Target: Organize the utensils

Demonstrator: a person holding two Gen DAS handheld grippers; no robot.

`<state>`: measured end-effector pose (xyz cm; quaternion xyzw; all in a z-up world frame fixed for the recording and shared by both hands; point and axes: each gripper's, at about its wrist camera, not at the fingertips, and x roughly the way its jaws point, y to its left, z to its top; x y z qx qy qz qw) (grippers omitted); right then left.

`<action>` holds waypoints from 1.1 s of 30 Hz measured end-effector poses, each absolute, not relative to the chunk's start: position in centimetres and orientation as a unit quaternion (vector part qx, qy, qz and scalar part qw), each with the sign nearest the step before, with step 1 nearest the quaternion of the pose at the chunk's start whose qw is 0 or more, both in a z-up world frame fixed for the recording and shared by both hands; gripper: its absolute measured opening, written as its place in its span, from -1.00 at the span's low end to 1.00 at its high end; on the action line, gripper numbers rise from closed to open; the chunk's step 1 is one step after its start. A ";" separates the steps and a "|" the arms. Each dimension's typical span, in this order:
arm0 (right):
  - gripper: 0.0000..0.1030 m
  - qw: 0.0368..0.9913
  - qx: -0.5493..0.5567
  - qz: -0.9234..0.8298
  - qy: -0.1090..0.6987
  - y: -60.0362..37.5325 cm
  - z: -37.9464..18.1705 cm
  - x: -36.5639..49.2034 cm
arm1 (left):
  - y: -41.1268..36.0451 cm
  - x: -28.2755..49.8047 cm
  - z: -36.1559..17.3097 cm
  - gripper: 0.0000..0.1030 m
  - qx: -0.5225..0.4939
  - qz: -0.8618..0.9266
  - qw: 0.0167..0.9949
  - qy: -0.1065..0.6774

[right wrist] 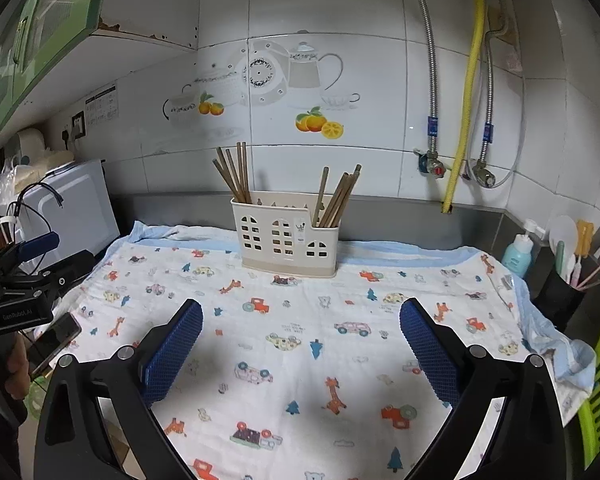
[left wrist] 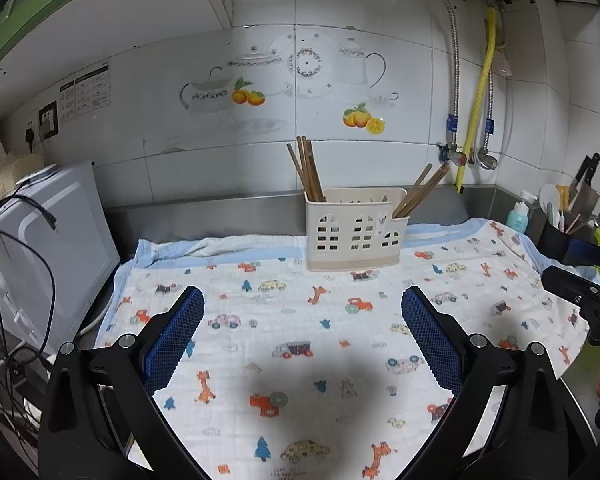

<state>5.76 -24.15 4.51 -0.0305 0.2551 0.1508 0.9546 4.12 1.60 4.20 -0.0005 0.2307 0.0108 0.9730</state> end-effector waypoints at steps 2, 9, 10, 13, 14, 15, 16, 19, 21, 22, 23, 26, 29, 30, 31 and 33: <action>0.86 0.956 -0.034 0.143 0.252 -24.2 4.4 5.2 | 1.6 3.8 4.0 0.90 -0.001 0.012 0.972 0.233; 0.86 0.954 -0.020 0.140 0.263 -24.4 3.1 4.2 | 1.6 2.9 3.2 0.90 0.002 0.007 0.970 0.242; 0.86 0.953 -0.017 0.141 0.266 -24.5 2.9 4.1 | 1.5 2.8 3.0 0.90 0.003 0.005 0.970 0.243; 0.86 0.952 -0.012 0.139 0.272 -24.7 2.3 3.9 | 1.4 2.6 2.6 0.90 0.009 0.005 0.969 0.248; 0.86 0.951 -0.011 0.138 0.275 -24.7 2.1 3.8 | 1.3 2.4 2.5 0.90 0.012 0.005 0.969 0.248; 0.86 0.951 -0.010 0.137 0.276 -24.8 2.0 3.8 | 1.3 2.2 2.4 0.90 0.014 0.005 0.969 0.249; 0.86 0.951 -0.009 0.135 0.276 -24.9 1.9 3.7 | 1.3 2.1 2.4 0.90 0.013 0.004 0.968 0.249; 0.86 0.952 -0.008 0.134 0.274 -25.1 2.0 3.4 | 1.4 1.9 2.3 0.90 0.012 0.003 0.968 0.250; 0.86 0.953 -0.008 0.134 0.272 -25.2 2.1 3.3 | 1.4 1.8 2.4 0.90 0.012 0.005 0.969 0.249; 0.86 0.953 -0.009 0.134 0.272 -25.1 2.2 3.2 | 1.4 1.6 2.4 0.90 0.012 0.004 0.969 0.247; 0.86 0.953 -0.009 0.135 0.270 -25.1 2.3 3.1 | 1.4 1.5 2.5 0.90 0.012 0.003 0.969 0.246; 0.86 0.954 -0.012 0.135 0.268 -25.1 2.4 2.9 | 1.4 1.2 2.5 0.90 0.013 0.001 0.970 0.244; 0.86 0.954 -0.015 0.138 0.265 -24.9 2.6 2.7 | 1.3 1.1 2.5 0.90 0.013 0.000 0.969 0.246; 0.86 0.955 -0.017 0.138 0.264 -24.9 2.7 2.6 | 1.3 1.0 2.4 0.90 0.012 0.000 0.969 0.247; 0.86 0.955 -0.018 0.138 0.263 -24.8 2.7 2.5 | 1.2 1.0 2.4 0.90 0.013 -0.002 0.969 0.247; 0.86 0.955 -0.020 0.139 0.261 -24.8 2.8 2.4 | 1.1 0.9 2.4 0.90 0.014 -0.002 0.969 0.247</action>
